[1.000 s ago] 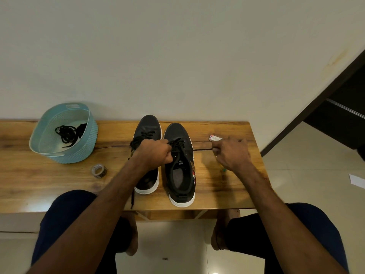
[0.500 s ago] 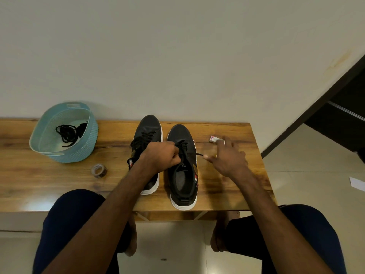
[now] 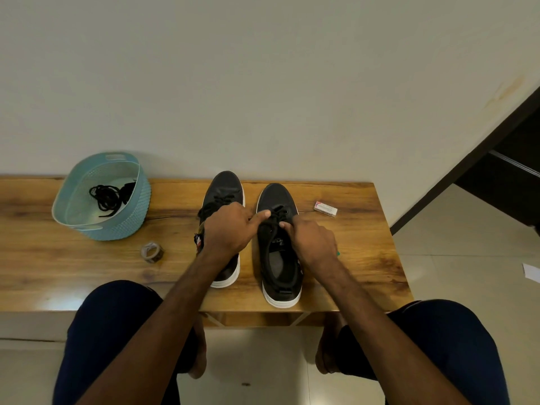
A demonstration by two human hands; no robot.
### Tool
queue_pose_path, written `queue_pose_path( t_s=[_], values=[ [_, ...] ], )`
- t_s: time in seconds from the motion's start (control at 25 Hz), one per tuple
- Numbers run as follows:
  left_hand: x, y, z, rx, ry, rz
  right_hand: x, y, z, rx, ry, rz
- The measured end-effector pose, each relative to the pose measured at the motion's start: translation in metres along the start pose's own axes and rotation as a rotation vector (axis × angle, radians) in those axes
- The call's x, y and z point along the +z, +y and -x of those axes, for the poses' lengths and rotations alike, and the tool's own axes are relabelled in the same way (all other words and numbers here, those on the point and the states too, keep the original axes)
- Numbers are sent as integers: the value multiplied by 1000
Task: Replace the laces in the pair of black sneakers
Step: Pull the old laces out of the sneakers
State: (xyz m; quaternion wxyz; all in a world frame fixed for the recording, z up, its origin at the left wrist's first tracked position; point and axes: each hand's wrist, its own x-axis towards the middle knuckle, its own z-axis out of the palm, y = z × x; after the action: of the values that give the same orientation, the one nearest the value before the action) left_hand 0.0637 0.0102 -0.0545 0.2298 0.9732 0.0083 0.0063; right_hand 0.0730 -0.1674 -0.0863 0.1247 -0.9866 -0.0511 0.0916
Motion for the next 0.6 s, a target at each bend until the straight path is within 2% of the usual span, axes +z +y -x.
queue_pose_path(
  t_s=[0.08, 0.32, 0.36, 0.44, 0.52, 0.6],
  values=[
    [-9, -6, -2, -62, 10, -11, 2, 4, -1, 46, -8, -100],
    [-13, -4, 1, -169, 109, -560, 10, 12, -2, 82, 15, -447],
    [-8, 3, 0, -116, 154, -567, 11, 11, -1, 76, 34, -477],
    [6, 24, -3, 88, 187, -426, 10, 12, 1, 57, 72, -519],
    [29, 44, -5, 258, 68, -376, 12, 13, 2, 13, 88, -525],
    [45, 50, -11, 292, -72, -426, 13, 16, 0, -4, 68, -508]
  ],
)
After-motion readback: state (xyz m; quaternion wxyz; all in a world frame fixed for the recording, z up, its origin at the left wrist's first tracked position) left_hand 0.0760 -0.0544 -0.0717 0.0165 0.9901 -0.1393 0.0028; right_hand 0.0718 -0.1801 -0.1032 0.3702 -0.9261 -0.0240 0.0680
